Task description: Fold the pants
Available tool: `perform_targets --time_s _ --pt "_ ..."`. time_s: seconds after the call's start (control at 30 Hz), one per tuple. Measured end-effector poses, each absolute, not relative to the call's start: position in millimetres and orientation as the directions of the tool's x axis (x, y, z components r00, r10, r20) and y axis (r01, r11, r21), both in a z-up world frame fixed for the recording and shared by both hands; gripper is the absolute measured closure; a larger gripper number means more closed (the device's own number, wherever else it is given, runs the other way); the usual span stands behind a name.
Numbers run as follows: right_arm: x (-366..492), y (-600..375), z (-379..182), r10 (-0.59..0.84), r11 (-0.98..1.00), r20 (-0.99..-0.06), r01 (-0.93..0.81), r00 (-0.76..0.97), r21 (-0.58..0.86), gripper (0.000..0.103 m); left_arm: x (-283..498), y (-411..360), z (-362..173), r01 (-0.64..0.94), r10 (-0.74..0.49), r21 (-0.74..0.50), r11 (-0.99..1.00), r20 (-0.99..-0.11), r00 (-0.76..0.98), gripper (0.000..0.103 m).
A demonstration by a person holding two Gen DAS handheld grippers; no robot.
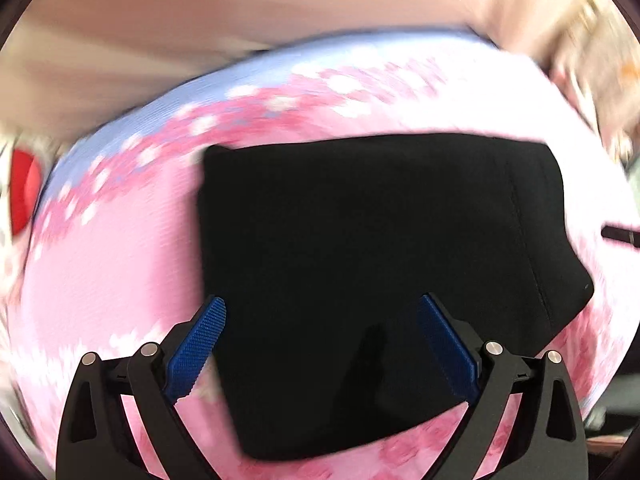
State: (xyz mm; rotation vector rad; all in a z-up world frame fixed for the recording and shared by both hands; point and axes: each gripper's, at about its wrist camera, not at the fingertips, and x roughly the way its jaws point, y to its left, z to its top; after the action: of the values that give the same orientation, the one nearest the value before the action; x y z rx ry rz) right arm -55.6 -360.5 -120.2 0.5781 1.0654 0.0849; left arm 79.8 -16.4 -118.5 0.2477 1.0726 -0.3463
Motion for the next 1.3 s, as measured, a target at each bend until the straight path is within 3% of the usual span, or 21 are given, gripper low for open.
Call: perform_targets --time_s 0.03,0.07,0.1,0.17,0.3,0.37,0.43,0.5,0.63,0.73,0.87,0.93,0.97,1.03,1.1,1.17,1.2,1.3 --pt "-54.4 -356.4 -123.0 0.36 0.841 -0.796 0.2 0.487 0.503 0.058 80.5 0.4 -117.8 0.35 -0.158 0.002 0.937 -0.891 0.426 0.008" --pt "-53.1 -349.6 -128.9 0.384 0.831 -0.789 0.193 0.479 0.521 0.035 81.7 15.7 -119.4 0.309 -0.16 -0.026 0.951 -0.896 0.415 0.008" --pt "-51.6 -341.3 -135.7 0.409 0.82 -0.779 0.183 0.475 0.542 0.028 84.0 33.1 -125.4 0.26 -0.155 -0.053 0.964 -0.908 0.389 0.008" --pt "-42.8 -317.6 -147.0 0.441 0.805 -0.771 0.178 0.459 0.566 0.028 87.8 59.0 -144.4 0.196 -0.171 -0.114 0.974 -0.936 0.307 0.007" --pt "-24.2 -290.6 -179.4 0.464 0.798 -0.8 0.213 0.379 0.564 0.026 85.5 69.9 -165.4 0.163 -0.348 -0.317 0.934 -0.908 0.233 0.007" --pt "-22.5 -286.7 -180.6 0.465 0.784 -0.786 0.223 0.409 0.58 0.024 89.4 65.0 -180.6 0.164 -0.383 -0.358 0.919 -0.909 0.166 0.007" --pt "-18.8 -283.5 -180.4 0.483 0.773 -0.773 0.216 0.411 0.597 0.043 89.9 54.5 -182.1 0.209 -0.392 -0.355 0.911 -0.903 0.175 0.006" --pt "-12.4 -280.5 -175.1 0.493 0.768 -0.772 0.216 0.401 0.603 0.061 90.6 44.0 -181.2 0.26 -0.386 -0.339 0.904 -0.91 0.154 0.02" --pt "-18.1 -276.9 -144.9 0.522 0.762 -0.754 0.179 0.399 0.622 0.067 84.2 47.4 -166.8 0.275 -0.413 -0.375 0.885 -0.906 0.09 0.059" --pt "-34.4 -277.8 -124.7 0.552 0.759 -0.739 0.134 0.386 0.637 0.069 69.4 61.3 -151.0 0.293 -0.463 -0.436 0.851 -0.886 0.026 0.072" --pt "-56.2 -267.5 -136.6 0.521 0.822 -0.805 0.087 0.282 0.563 0.065 31.9 64.3 -147.8 0.337 -0.465 -0.454 0.825 -0.884 -0.054 0.069" --pt "-58.2 -269.5 -169.9 0.464 0.857 -0.857 0.131 0.225 0.498 0.039 21.9 60.1 -161.5 0.357 -0.406 -0.394 0.847 -0.913 -0.045 0.059" --pt "-60.9 -274.8 -185.6 0.456 0.853 -0.866 0.176 0.206 0.491 0.037 19.4 58.0 -167.1 0.355 -0.375 -0.361 0.862 -0.927 -0.032 0.059" --pt "-66.6 -286.2 -173.0 0.442 0.836 -0.856 0.225 0.267 0.501 0.038 18.8 58.4 -154.9 0.341 -0.405 -0.382 0.859 -0.914 -0.006 0.059" --pt "-70.4 -297.1 -139.2 0.334 0.871 -0.873 0.237 0.357 0.43 0.038 22.7 65.0 -122.4 0.334 -0.439 -0.393 0.857 -0.895 0.074 0.059" --pt "-67.3 -299.5 -100.6 0.22 0.917 -0.848 0.193 0.481 0.348 0.039 27.5 72.4 -96.0 0.351 -0.434 -0.353 0.867 -0.882 0.184 0.048" --pt "-59.5 -297.3 -87.6 0.227 0.922 -0.827 0.16 0.515 0.352 0.049 31.4 73.0 -88.4 0.354 -0.423 -0.33 0.875 -0.876 0.231 0.046" --pt "-23.0 -268.3 -72.5 0.363 0.904 -0.783 0.011 0.505 0.427 0.063 56.8 56.9 -84.6 0.353 -0.423 -0.317 0.88 -0.861 0.283 0.043"
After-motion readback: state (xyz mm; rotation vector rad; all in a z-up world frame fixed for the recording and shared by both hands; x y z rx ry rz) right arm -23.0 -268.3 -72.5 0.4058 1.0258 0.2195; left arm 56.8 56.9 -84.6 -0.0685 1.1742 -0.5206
